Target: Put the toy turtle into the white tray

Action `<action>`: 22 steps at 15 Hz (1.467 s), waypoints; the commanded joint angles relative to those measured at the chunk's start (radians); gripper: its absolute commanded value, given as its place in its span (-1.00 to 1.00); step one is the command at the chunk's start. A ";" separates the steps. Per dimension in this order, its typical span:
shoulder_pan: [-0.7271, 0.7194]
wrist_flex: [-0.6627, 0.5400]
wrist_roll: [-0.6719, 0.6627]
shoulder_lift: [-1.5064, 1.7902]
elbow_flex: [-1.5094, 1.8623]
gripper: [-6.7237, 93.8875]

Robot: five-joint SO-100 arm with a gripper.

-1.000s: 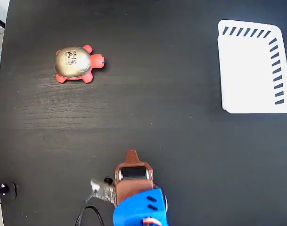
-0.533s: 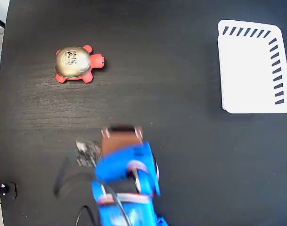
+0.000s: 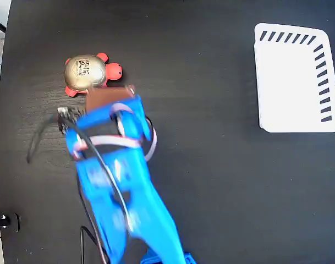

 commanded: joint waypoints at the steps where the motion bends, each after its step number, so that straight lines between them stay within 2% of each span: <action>1: -0.061 0.041 0.015 -0.071 -0.239 -0.86; 5: -0.114 0.046 0.002 -0.296 -0.492 -0.84; 7: -0.118 0.104 0.020 -0.407 -0.649 -0.78; 10: -0.115 0.170 0.023 -0.515 -0.772 -0.11; 13: -0.118 0.224 0.038 -0.600 -0.857 0.19; 19: -0.132 0.290 0.063 -0.732 -0.989 0.41; 22: -0.135 0.284 0.060 -0.785 -1.028 0.41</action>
